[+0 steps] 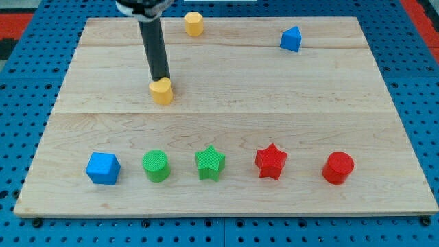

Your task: Push the yellow heart to the blue cube

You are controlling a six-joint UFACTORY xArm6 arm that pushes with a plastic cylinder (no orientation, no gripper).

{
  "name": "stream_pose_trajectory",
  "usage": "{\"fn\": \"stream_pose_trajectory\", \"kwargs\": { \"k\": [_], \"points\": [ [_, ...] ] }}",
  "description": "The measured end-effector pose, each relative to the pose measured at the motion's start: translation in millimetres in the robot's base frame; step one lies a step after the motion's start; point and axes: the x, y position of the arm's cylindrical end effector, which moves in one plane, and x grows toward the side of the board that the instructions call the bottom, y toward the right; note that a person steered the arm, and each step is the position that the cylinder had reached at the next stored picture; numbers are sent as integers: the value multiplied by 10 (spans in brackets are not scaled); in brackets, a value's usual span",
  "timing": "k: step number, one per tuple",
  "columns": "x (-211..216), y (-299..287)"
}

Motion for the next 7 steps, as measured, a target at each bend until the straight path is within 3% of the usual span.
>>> {"fn": "stream_pose_trajectory", "kwargs": {
  "k": [1, 2, 3, 4, 5, 7],
  "points": [
    [424, -273],
    [69, -266],
    [-41, 164],
    [317, 662],
    [506, 207],
    [267, -228]
  ]
}}
